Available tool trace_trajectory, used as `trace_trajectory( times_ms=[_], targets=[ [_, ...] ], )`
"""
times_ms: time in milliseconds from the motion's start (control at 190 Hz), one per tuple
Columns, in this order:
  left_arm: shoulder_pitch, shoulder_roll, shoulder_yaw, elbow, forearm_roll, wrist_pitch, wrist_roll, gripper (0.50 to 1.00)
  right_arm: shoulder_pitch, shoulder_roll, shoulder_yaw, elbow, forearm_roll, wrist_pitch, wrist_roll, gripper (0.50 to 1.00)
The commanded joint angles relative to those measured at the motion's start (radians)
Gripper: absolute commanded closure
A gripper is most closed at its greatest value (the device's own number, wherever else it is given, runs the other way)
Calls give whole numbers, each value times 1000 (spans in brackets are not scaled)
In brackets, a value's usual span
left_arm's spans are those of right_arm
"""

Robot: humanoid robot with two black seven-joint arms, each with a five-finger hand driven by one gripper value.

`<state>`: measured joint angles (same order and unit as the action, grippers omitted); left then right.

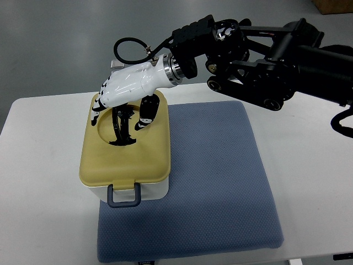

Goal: Open white storage box with right hand
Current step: 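Lower the right hand onto the black handle on the yellow lid, then close the right hand's fingers around the black lid handle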

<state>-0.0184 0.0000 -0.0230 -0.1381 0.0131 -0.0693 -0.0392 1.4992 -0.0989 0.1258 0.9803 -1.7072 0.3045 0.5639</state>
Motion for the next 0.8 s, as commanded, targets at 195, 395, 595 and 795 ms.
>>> trace_trajectory(
  times_ms=[195,395,595,795],
  targets=[
    [0,0,0,0,1,0,-1,500,16,7,-2,-2,-15,-7,-15,722],
    [0,0,0,0,1,0,-1,500,12,10,-26,-2,-15,-7,-13,787],
    [0,0,0,0,-1,0,-1,500,9,11,-26,-2,-15,-8,-13,871],
    [0,0,0,0,1,0,1,500,9,21,-26,-2,-15,-8,-13,948]
  ],
)
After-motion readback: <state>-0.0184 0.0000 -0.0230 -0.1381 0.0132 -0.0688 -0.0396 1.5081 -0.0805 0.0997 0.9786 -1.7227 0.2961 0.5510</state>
